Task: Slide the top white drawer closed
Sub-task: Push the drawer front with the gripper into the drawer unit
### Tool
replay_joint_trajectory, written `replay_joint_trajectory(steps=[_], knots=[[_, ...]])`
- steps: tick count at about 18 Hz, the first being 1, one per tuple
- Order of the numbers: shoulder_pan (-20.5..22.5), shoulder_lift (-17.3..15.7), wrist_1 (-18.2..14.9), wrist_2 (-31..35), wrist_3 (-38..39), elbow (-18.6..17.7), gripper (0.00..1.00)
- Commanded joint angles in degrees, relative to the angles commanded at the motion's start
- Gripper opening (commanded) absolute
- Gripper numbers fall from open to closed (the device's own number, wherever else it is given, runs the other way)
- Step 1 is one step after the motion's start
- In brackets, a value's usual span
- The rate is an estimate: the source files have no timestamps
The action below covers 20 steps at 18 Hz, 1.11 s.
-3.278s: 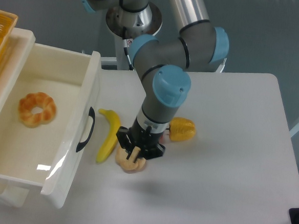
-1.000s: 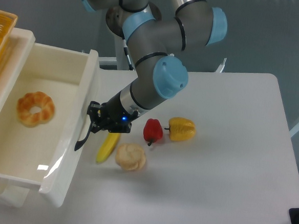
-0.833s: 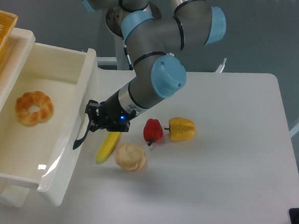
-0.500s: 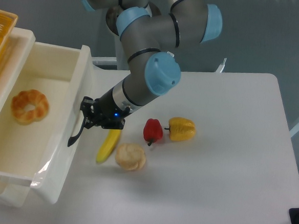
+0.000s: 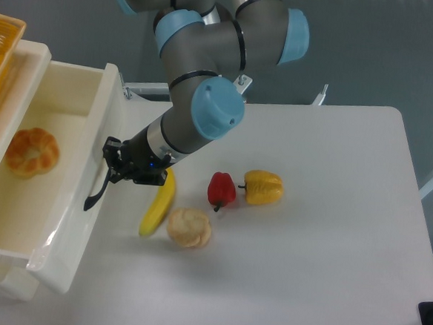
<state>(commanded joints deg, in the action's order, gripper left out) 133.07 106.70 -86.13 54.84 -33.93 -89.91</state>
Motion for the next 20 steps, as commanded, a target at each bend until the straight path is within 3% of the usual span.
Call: replay_joint_trajectory(steps=[20], knots=[[-5.8,-0.1,0.4,0.2,2.5,0.4,0.0]])
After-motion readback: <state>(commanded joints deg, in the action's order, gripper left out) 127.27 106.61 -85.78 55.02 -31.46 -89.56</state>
